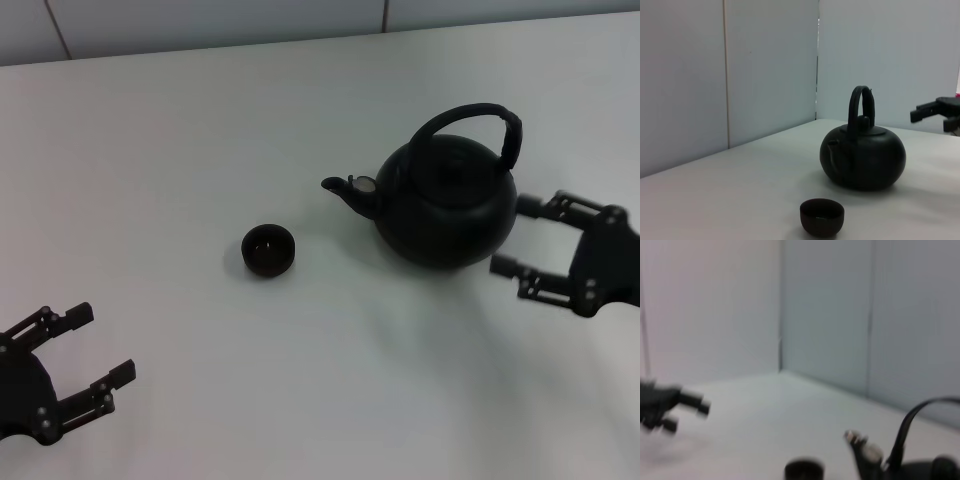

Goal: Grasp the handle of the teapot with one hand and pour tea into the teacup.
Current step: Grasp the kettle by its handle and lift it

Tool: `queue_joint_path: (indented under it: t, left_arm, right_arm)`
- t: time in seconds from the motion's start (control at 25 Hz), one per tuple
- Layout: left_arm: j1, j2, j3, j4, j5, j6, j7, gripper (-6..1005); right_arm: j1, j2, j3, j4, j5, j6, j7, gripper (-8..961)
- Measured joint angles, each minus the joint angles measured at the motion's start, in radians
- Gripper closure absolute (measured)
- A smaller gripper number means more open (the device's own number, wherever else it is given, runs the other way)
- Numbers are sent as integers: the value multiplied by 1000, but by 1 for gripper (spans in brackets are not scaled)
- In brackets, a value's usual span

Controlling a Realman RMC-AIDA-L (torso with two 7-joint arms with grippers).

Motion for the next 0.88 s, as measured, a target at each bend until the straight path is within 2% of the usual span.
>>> queue_joint_path:
  t: [0.12,0.24,0.4,0.52,0.64,0.88]
  left_arm:
    - [-1,0,-1,-1,0,0,0,202]
    - [-2,0,-5,-1,-4,1,-3,202]
    - [-3,0,-8,-1,-5,4,-6,202]
    - [-9,0,-10,-1,-7,10,-10,202]
    - [-10,0,-10,-1,-8,10,-11,202]
    - [-14,-1,-10,0,-11,12,-13,202]
  right_arm:
    - [-30,0,31,124,125,-5,-66,196]
    - [-53,1,80,304,226,15,-217,196]
    - [-71,2,217,544,293,75,-439,197]
    - [-76,4,288,650,299,113,-536,198]
    - [-79,5,330,725,299,130,-640,198]
    - [-73,3,344,736,300,136,-662,199]
